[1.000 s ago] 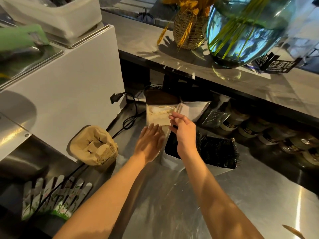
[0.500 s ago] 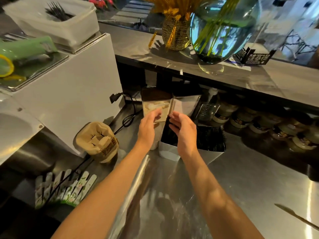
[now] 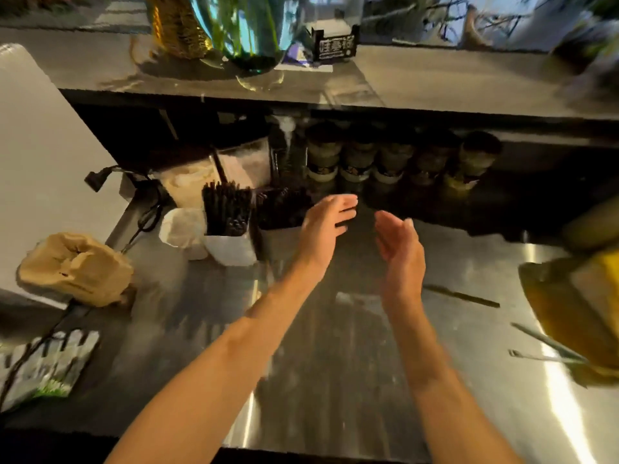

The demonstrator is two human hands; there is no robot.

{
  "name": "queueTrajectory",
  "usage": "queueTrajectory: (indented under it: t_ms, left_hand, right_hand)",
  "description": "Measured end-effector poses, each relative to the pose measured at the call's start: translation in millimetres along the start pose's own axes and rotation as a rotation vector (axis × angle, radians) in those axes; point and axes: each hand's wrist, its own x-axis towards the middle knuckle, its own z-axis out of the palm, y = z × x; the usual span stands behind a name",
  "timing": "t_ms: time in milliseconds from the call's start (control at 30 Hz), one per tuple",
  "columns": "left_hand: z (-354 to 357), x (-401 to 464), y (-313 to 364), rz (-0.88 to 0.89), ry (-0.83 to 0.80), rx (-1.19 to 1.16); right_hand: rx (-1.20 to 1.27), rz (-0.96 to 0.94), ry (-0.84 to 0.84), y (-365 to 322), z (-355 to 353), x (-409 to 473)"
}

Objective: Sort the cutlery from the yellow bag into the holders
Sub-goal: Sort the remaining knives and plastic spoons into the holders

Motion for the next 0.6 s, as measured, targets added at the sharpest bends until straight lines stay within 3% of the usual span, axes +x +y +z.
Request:
queueTrajectory:
  t_ms: [267, 433, 533, 600]
  left_hand:
    - [177.0, -31.5, -75.9, -0.173, -0.154, 0.008]
    - [246.4, -34.2, -130.9, -0.264, -0.144, 0.096]
    - [271.2, -33.5, -167.0, -0.307, -0.153, 0.150]
    - [279.9, -35.4, -177.9, -0.327, -0.133, 0.258]
  right_hand:
    - [-0.070, 0.105, 0.206, 8.4, -208.3, 15.7]
    - [-0.100, 0.208, 0.335, 21.2, -307.3, 28.0]
    - [-0.187, 0.245, 0.324, 34.2, -355.2, 29.4]
    - [-0.276, 0.282, 0.220, 46.9, -379.8, 30.1]
